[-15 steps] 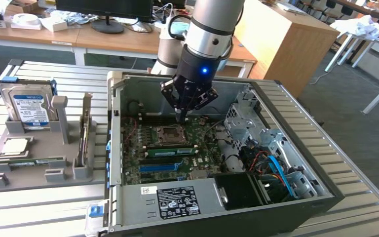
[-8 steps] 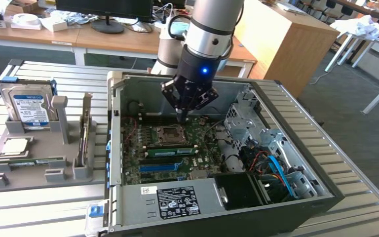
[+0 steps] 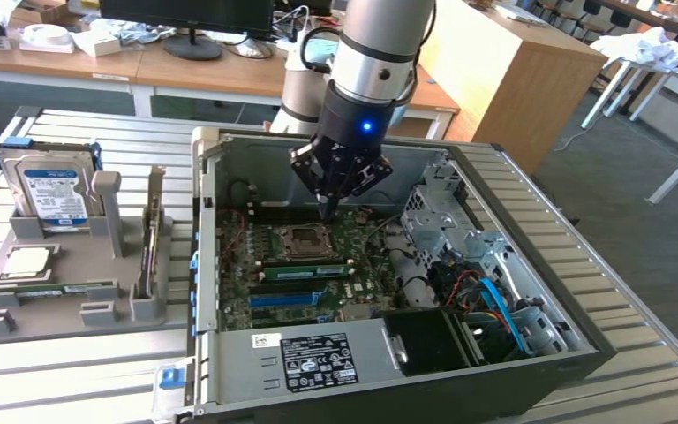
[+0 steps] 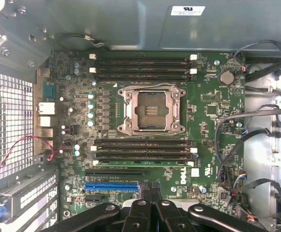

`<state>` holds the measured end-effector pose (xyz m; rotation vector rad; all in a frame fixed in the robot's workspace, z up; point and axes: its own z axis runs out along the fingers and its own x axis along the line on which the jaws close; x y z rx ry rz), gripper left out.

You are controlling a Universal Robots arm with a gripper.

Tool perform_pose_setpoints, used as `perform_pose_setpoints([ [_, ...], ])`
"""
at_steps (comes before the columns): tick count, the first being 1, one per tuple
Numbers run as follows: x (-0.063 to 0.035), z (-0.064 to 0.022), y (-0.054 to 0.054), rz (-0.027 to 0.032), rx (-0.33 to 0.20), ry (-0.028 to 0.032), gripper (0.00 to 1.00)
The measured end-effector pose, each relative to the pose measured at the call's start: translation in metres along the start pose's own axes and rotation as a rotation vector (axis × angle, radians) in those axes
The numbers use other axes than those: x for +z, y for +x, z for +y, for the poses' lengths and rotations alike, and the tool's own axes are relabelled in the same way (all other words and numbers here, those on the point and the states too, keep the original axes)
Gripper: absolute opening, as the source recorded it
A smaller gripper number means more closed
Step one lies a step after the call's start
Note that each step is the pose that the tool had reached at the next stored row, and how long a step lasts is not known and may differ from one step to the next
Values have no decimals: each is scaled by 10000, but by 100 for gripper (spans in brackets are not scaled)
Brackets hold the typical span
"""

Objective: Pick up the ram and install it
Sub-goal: 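Press down the ram until it locks into place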

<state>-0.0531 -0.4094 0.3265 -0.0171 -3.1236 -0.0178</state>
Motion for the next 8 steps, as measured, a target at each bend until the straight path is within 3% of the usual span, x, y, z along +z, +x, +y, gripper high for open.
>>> perform_pose_setpoints([
  [3, 0, 0, 0, -49, -22, 0, 10],
  [8, 0, 0, 0, -50, -24, 0, 10],
])
